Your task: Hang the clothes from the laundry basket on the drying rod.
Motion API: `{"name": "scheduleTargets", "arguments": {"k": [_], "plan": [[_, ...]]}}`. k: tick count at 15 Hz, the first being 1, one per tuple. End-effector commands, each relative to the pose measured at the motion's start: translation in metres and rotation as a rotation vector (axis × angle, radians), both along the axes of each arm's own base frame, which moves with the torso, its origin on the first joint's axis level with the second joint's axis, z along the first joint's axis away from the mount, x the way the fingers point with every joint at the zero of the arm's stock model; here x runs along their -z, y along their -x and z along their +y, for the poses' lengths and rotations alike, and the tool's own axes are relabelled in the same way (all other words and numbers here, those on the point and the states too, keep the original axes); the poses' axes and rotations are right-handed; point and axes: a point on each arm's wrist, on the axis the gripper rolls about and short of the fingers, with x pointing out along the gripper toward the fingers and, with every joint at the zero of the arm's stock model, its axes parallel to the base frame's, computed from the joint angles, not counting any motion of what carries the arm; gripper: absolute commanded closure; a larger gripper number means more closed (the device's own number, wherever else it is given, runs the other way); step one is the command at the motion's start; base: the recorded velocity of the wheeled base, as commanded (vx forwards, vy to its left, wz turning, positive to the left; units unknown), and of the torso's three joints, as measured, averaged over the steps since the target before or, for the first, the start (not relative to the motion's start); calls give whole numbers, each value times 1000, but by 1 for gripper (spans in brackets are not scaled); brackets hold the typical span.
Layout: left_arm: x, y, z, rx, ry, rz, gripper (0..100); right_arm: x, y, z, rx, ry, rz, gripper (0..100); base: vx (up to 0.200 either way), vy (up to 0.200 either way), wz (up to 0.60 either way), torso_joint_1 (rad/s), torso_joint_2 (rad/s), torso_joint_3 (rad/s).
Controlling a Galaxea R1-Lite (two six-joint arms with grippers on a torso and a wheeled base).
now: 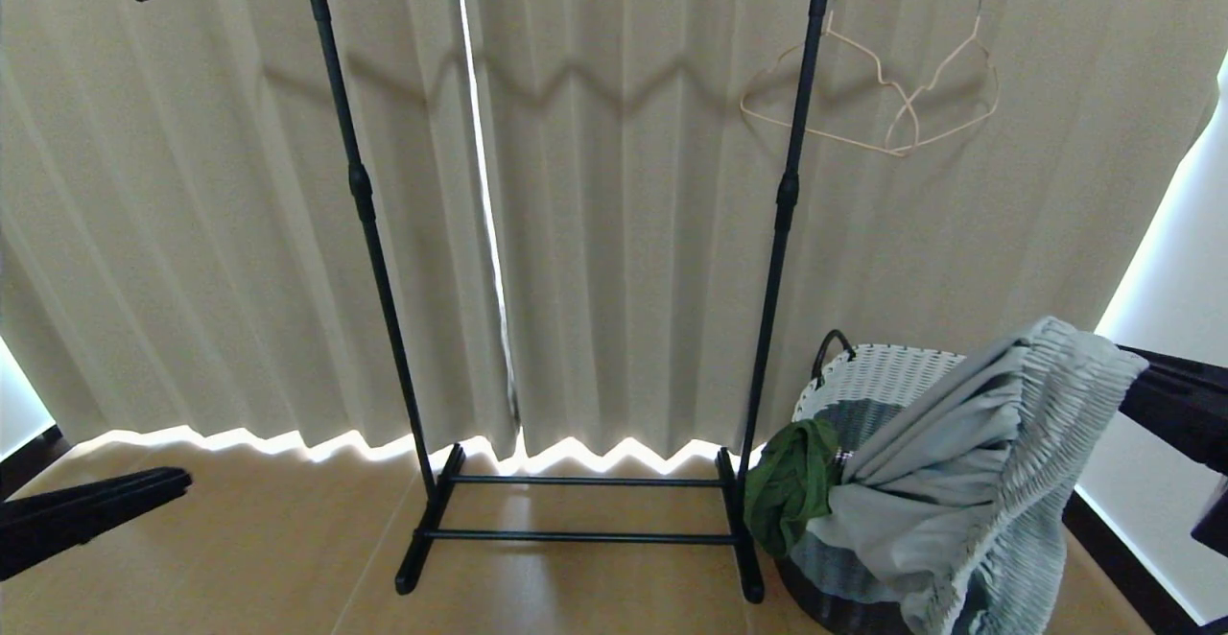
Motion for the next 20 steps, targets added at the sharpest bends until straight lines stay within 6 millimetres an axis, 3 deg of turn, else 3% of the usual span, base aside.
{"name": "scheduleTargets", "arguments": {"k": [1, 4, 8, 10, 11, 12, 14, 16, 20], "plan": [[0, -59, -49, 129, -57, 105, 0, -6, -17, 13, -21, -23, 31, 100, 0, 0, 0, 0, 0, 0], [8, -78, -94, 138, -83, 127, 0, -13, -22, 19, -39, -72, 47, 100, 0, 0, 0, 0, 0, 0], [24, -75, -183, 142, -87, 179, 0, -20, -22, 23, -94, -95, 37, 100, 0, 0, 0, 0, 0, 0], [32, -77, -218, 154, -90, 190, 0, -25, -27, 26, -99, -134, 54, 100, 0, 0, 0, 0, 0, 0], [32, -77, -218, 154, -90, 190, 0, -25, -27, 26, -99, -134, 54, 100, 0, 0, 0, 0, 0, 0], [48, -83, -251, 134, -109, 193, 0, -30, -35, 30, -97, -161, 66, 100, 0, 0, 0, 0, 0, 0], [63, -88, -281, 92, -88, 217, 0, -33, -37, 32, -97, -164, 59, 100, 0, 0, 0, 0, 0, 0], [76, -96, -302, 25, -68, 237, 0, -35, -37, 32, -103, -168, 53, 100, 0, 0, 0, 0, 0, 0], [93, -103, -315, -3, -71, 274, 0, -38, -36, 32, -137, -178, 37, 100, 0, 0, 0, 0, 0, 0]]}}
